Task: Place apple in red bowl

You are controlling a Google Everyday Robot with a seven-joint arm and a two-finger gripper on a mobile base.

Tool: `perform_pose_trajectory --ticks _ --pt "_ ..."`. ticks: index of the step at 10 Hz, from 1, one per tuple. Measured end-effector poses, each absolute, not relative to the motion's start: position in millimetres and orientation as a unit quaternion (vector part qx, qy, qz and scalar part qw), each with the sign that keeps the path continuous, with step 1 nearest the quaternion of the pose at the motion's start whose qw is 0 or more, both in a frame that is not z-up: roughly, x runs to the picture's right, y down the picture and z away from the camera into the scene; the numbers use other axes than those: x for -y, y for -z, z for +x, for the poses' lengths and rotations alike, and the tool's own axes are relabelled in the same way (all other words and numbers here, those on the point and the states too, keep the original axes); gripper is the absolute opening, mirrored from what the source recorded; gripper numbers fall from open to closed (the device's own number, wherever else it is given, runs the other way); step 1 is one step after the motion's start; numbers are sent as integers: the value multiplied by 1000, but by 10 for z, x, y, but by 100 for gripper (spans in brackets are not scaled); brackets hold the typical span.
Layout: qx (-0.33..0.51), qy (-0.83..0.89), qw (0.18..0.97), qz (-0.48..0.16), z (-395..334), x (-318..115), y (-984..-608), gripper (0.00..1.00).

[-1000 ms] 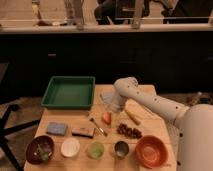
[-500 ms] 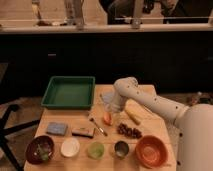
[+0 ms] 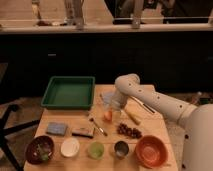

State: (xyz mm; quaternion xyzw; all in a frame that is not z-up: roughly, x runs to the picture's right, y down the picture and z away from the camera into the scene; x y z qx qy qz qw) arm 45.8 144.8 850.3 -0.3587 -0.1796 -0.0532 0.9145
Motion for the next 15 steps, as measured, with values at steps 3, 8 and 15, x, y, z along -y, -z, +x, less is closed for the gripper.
perform_pose_trajectory --ticks 3,8,15 --pt "180 46 921 -342 535 -1216 -8269 0" --pt "177 51 932 -313 973 -957 -7729 0" --pt "179 28 939 -291 1660 -1311 -7042 0"
